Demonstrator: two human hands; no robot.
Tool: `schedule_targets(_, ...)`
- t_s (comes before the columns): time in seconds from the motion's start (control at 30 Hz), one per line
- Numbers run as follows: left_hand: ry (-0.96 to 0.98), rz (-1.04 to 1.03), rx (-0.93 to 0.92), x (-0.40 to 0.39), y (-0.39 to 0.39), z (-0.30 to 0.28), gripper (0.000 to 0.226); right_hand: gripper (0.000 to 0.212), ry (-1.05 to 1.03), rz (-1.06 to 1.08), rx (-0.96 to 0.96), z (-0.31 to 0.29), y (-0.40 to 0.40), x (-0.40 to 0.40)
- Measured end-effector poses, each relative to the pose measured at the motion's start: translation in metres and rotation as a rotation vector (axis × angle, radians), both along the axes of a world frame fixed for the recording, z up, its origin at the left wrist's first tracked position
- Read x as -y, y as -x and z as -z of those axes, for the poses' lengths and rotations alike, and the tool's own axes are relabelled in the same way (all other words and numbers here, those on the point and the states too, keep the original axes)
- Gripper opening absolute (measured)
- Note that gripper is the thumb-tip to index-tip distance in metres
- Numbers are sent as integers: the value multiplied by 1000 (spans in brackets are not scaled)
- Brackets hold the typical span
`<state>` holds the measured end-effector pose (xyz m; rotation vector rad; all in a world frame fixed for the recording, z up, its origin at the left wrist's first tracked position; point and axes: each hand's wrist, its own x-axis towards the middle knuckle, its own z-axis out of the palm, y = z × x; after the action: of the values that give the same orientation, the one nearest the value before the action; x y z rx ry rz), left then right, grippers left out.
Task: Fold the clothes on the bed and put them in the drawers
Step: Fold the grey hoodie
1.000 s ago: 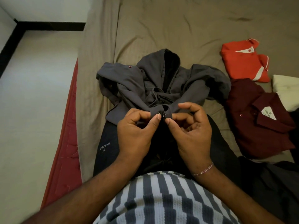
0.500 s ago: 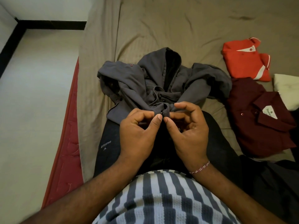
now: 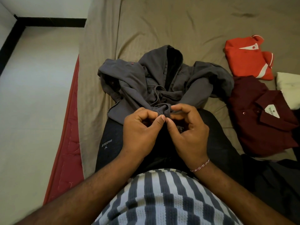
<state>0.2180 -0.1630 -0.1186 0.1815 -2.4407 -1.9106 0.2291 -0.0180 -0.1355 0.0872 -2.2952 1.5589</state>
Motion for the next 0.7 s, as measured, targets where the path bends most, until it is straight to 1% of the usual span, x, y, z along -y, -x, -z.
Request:
schedule_targets(0.07, -119, 16, 99, 2, 3, 1, 8, 32, -84, -1, -53, 3, 0, 0)
schedule_targets(0.23, -536, 44, 408, 8, 12, 1, 15, 27, -223, -50, -157, 15, 2, -4)
schedule_targets(0.27, -572, 68, 452, 11, 15, 3, 18, 26, -245, -60, -175, 17, 3, -5)
schedule_targets(0.33, -565, 138, 508, 18, 23, 7, 19, 28, -285, -99, -209, 20, 7, -7)
schedule_targets(0.4, -508, 217, 503, 25, 34, 12, 20, 37, -307, -185, -190, 22, 12, -8)
schedule_targets(0.43, -446, 258, 466, 28, 41, 13, 23, 43, -319, -211, -145, 23, 16, -8)
schedule_targets(0.47, -327, 293, 400, 30, 50, 15, 25, 49, -337, -199, -78, 26, 19, -8)
schedule_targets(0.5, -153, 320, 306, 32, 59, 18, 24, 53, -356, -154, 2, 29, 23, -8)
schedule_targets(0.53, 45, 348, 206, 36, 67, 21, 20, 51, -374, -95, 81, 33, 27, -9)
schedule_targets(0.57, 214, 380, 128, 39, 73, 25, 15, 44, -402, -45, 149, 37, 31, -12)
schedule_targets(0.6, 321, 417, 98, 45, 78, 29, 10, 33, -446, -21, 210, 42, 35, -15)
schedule_targets(0.63, 347, 467, 120, 50, 79, 34, 5, 21, -483, -19, 274, 47, 37, -19)
schedule_targets(0.67, 347, 527, 168, 57, 77, 39, 7, 13, -479, -26, 337, 51, 38, -23)
schedule_targets(0.7, 375, 592, 190, 63, 74, 45, 20, 10, -426, -28, 389, 55, 37, -25)
